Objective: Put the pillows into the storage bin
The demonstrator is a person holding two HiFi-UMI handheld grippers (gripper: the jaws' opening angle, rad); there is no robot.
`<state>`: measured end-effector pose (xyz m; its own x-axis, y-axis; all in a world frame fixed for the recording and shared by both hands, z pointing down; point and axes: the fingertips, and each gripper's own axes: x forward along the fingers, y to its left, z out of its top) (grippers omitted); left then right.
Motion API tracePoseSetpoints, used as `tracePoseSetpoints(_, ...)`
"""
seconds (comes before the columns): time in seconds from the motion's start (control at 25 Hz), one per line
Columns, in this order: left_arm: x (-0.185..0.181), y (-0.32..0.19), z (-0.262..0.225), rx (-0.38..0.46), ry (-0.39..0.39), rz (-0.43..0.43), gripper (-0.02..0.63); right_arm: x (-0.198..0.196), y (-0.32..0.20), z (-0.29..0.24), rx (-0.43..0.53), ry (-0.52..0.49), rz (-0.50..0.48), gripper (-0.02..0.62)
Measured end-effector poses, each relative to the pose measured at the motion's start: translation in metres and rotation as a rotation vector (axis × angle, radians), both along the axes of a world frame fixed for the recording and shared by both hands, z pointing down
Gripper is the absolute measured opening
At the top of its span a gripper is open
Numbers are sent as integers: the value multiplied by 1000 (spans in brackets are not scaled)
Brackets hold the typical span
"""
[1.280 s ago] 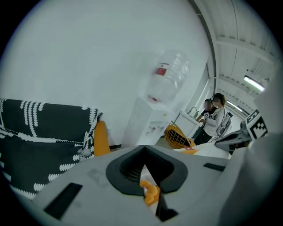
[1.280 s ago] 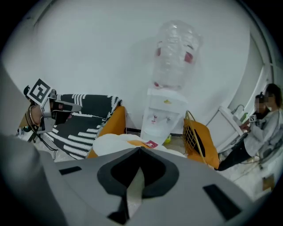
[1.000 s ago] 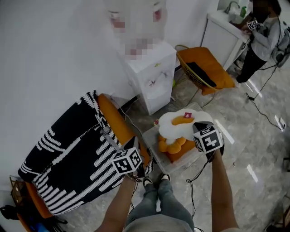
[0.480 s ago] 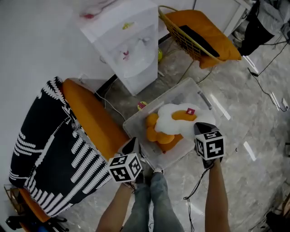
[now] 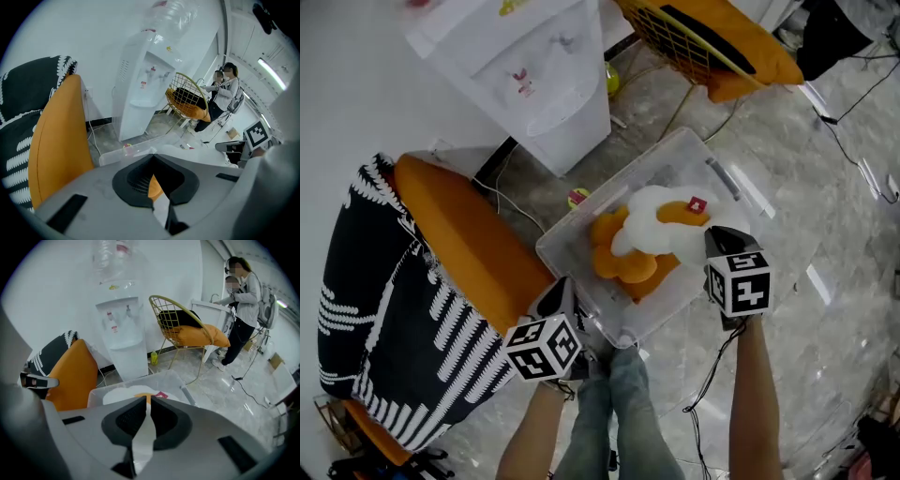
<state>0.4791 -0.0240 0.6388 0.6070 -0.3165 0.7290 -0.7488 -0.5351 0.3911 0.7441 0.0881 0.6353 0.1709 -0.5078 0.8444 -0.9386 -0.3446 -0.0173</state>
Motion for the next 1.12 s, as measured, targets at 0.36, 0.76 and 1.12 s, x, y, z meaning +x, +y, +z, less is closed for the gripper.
tracePoseSetpoints(0.36, -7, 0, 8, -17, -3, -7, 11, -8, 15, 22, -36, -84, 56, 156)
tracePoseSetpoints(0.76, -29, 9, -11, -11, 3, -1, 11, -25, 28, -2, -5, -78, 99, 152)
tracePoseSetpoints(1.12, -51, 22, -95, 25, 47, 40, 11, -70, 48, -96, 97, -91, 133, 141)
